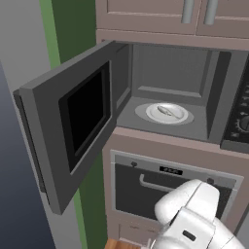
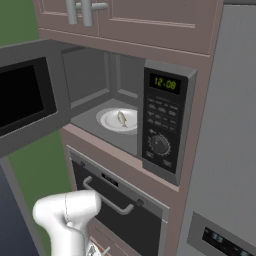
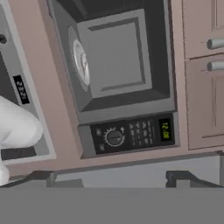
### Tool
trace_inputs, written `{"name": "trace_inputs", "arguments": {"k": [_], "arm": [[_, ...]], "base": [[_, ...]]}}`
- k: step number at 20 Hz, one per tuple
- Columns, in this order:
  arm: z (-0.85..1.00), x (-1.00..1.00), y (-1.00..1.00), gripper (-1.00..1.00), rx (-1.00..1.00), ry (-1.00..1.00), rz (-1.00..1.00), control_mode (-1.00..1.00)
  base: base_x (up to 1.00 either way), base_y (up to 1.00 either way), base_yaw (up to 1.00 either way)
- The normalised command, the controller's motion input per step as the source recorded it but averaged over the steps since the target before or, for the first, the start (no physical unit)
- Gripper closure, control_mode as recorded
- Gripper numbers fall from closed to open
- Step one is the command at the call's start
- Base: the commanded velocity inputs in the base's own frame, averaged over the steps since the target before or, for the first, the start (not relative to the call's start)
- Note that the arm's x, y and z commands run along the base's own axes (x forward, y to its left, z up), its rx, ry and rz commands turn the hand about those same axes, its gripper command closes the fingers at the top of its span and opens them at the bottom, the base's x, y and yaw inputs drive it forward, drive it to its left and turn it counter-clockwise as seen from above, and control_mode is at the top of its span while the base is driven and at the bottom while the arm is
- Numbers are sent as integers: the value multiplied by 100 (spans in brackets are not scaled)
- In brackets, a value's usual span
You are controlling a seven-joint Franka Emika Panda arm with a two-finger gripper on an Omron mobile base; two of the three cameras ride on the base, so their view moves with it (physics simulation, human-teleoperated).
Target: Transport the fish from the fridge to the microwave and turn on the microwave.
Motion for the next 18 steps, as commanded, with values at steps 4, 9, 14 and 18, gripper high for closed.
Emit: {"name": "trace_inputs", "arguments": {"k": [4,9,14,18], "arm": [[-37,-14,38,-100,-36,-12,0,-100],[-23,-3,38,-100,-34,-9,0,-100],[-25,0,38,-100,-34,-6,0,-100],[-31,0,41,-100,-31,0,0,-100]], "base": [[0,0,0],[0,0,0],[0,0,0],[0,0,0]]}}
